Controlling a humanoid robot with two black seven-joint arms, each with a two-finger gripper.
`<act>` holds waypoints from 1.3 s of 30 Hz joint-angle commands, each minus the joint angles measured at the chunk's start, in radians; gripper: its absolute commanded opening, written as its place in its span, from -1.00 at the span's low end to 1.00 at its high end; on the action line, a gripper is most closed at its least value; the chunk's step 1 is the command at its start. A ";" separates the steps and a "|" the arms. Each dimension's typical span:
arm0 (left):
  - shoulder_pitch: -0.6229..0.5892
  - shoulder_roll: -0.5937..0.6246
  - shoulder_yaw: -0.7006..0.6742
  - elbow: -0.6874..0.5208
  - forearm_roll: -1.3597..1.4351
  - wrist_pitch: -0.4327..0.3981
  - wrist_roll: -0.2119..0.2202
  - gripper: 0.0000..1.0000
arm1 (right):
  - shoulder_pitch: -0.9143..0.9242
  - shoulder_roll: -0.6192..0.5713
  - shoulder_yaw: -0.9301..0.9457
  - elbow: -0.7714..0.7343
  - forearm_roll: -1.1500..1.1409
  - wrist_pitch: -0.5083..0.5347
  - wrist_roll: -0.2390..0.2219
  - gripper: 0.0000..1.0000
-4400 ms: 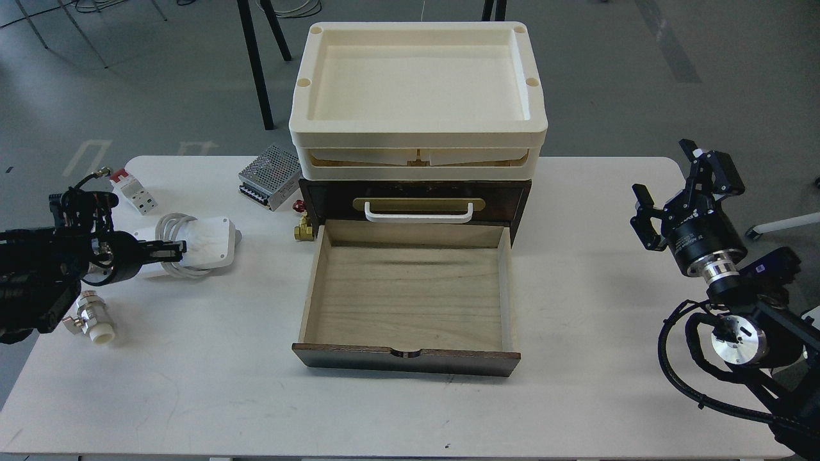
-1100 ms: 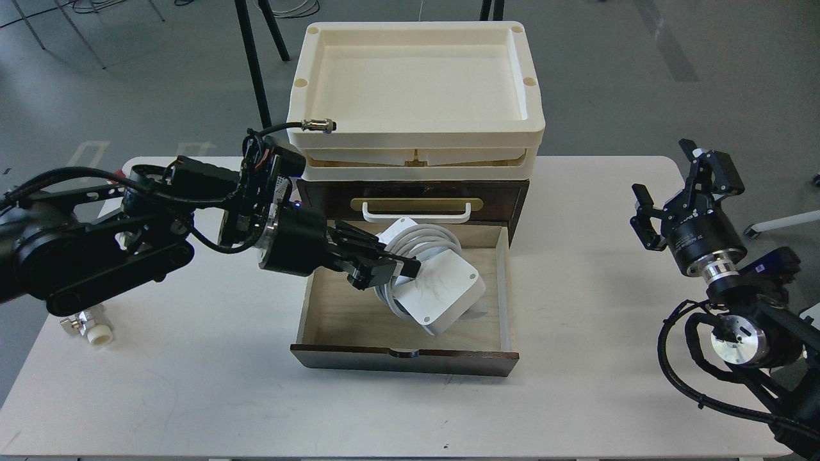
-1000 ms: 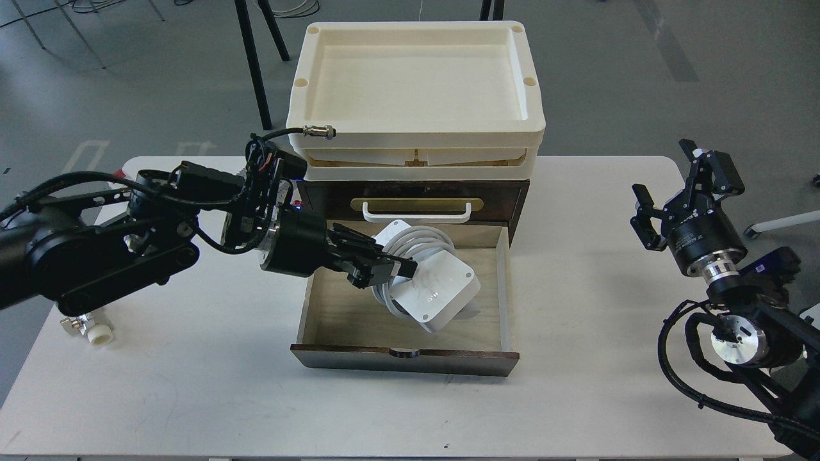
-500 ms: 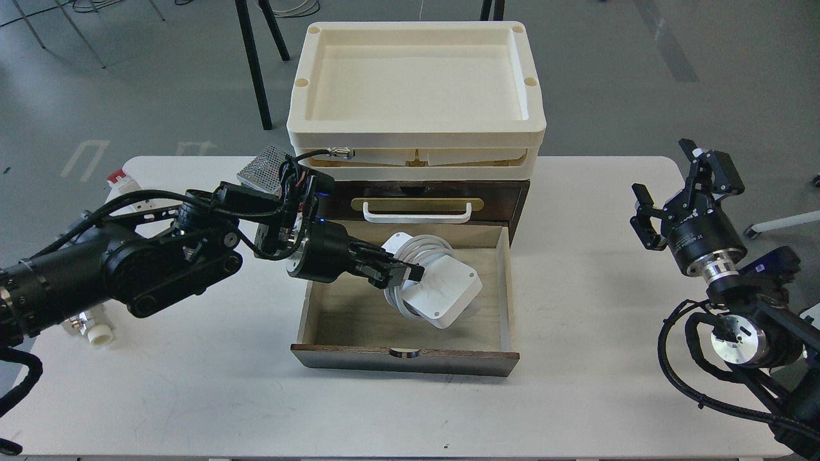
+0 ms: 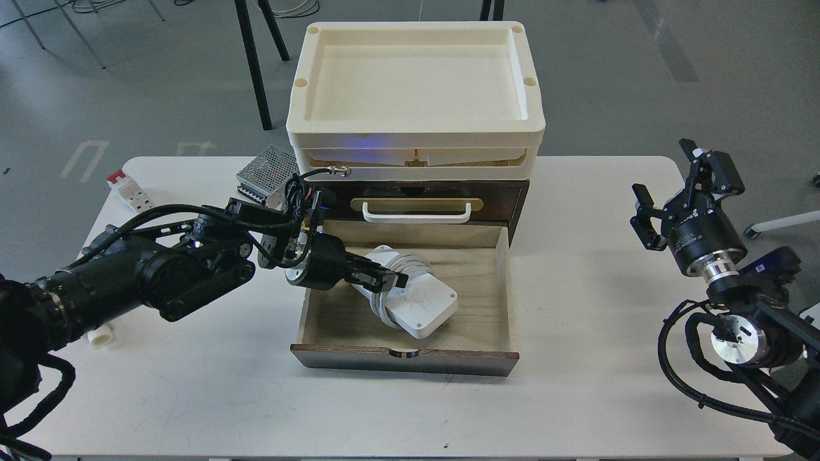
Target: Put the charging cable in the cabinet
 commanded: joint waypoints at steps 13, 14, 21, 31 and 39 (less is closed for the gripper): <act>-0.007 0.001 -0.028 -0.006 -0.016 0.000 0.000 0.31 | 0.000 0.000 0.002 0.000 0.000 0.000 0.000 0.99; -0.007 0.004 -0.040 -0.013 -0.021 0.000 0.000 0.35 | 0.001 0.000 0.002 0.000 0.000 0.000 0.000 0.99; -0.009 0.096 -0.100 -0.117 -0.029 0.000 0.000 0.47 | 0.001 0.000 0.002 0.000 0.000 -0.001 0.000 0.99; 0.034 0.377 -0.187 -0.267 -0.215 0.000 0.000 0.71 | 0.001 0.000 0.002 0.000 0.000 0.000 0.000 0.99; 0.204 0.557 -0.195 -0.296 -0.430 0.000 0.000 0.76 | 0.001 0.000 0.002 0.000 0.000 -0.001 0.000 0.99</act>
